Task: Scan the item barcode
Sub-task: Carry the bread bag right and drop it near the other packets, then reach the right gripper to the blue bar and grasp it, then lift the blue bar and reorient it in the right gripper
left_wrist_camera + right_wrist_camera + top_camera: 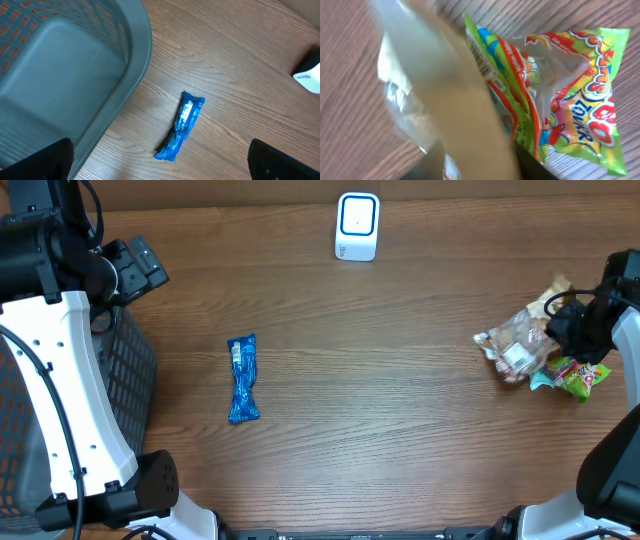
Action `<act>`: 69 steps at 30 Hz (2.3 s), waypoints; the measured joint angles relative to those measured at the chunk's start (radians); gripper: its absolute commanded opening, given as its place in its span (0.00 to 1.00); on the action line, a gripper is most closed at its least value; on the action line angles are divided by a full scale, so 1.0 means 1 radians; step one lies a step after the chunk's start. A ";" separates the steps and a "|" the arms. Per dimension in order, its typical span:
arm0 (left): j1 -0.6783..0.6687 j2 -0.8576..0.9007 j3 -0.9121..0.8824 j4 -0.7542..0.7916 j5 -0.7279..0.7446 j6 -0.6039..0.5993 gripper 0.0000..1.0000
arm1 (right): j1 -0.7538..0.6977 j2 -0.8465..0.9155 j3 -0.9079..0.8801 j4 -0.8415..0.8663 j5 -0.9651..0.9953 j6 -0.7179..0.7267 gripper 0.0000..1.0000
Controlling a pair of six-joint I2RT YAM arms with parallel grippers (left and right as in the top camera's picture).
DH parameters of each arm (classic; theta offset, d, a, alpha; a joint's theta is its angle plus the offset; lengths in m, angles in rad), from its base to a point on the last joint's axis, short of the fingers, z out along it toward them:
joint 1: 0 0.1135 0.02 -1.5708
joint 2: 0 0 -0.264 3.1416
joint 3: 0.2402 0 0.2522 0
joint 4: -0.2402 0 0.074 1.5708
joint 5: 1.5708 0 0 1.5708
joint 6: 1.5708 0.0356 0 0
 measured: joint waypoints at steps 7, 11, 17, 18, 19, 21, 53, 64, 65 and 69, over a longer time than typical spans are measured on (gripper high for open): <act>0.000 0.000 0.000 0.000 0.001 0.000 1.00 | 0.000 0.011 0.237 -0.132 -0.087 -0.045 0.76; 0.000 0.000 0.000 0.000 0.000 0.000 1.00 | 0.005 0.010 0.437 -0.141 -0.240 -0.088 0.76; 0.000 0.000 0.000 0.000 0.000 0.000 1.00 | 0.134 0.015 0.497 -0.092 -0.474 -0.103 0.91; 0.000 0.000 0.000 0.000 0.000 0.000 1.00 | 0.159 0.019 0.497 -0.090 -0.483 -0.099 1.00; 0.000 0.000 0.000 0.000 0.000 0.000 1.00 | 0.229 0.032 0.497 -0.071 -0.503 -0.092 1.00; 0.000 0.000 0.000 0.000 0.000 0.000 1.00 | 0.336 0.064 0.493 -0.017 -0.526 -0.071 1.00; 0.000 0.000 0.000 0.000 0.000 0.000 1.00 | 1.212 0.588 0.476 0.185 -0.248 0.230 0.35; 0.000 0.000 0.000 0.000 0.000 0.000 1.00 | 0.892 0.588 0.523 -0.212 -0.267 0.147 0.52; 0.000 0.000 0.000 0.000 0.000 0.000 1.00 | 0.874 0.588 0.523 -0.232 -0.270 0.132 0.59; 0.000 0.000 0.000 0.000 0.000 0.000 1.00 | 0.805 0.588 0.525 -0.293 -0.362 0.010 0.75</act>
